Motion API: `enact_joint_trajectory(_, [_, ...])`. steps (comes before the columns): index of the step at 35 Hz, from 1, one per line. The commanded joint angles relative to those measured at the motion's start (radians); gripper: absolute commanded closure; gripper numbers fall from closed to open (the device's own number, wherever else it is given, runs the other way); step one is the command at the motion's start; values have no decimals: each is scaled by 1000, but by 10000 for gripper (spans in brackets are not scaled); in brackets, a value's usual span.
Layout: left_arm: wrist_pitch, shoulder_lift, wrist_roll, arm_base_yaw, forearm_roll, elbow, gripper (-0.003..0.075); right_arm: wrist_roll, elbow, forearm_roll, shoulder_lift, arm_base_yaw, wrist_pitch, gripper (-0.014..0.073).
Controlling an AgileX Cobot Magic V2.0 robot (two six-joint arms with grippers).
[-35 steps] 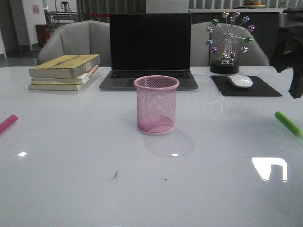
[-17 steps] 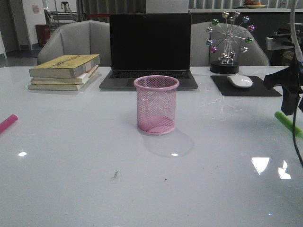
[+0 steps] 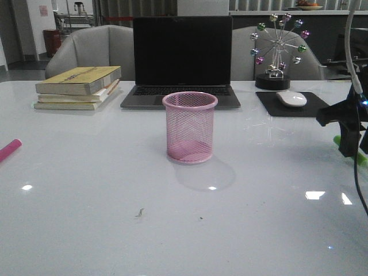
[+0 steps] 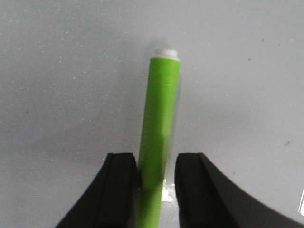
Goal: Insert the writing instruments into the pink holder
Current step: 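Close the right gripper on the lime-green marker and lift it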
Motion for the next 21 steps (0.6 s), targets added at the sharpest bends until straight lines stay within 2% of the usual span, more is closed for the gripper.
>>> enact_joint_trajectory(1, [-69,-11,-4,0,-10,-34,221,-5,-30,-1,-40,-2,-34,251])
enact_joint_trajectory(11, [-69,-11,-4,0,-10,-34,221,-5,-30,0,-9,-2,-30,274])
enact_joint_trajectory(15, [-69,-11,-4,0,-10,-34,221,-5,-30,0,10,-2,-5,379])
enact_joint_trajectory(19, [-69,-11,-4,0,-10,-34,221,-5,-29,0,23,-2,16,522])
enact_joint_trajectory(21, [-69,-11,-4,0,-10,-34,221,-5,-29,2,24,-2,19,543])
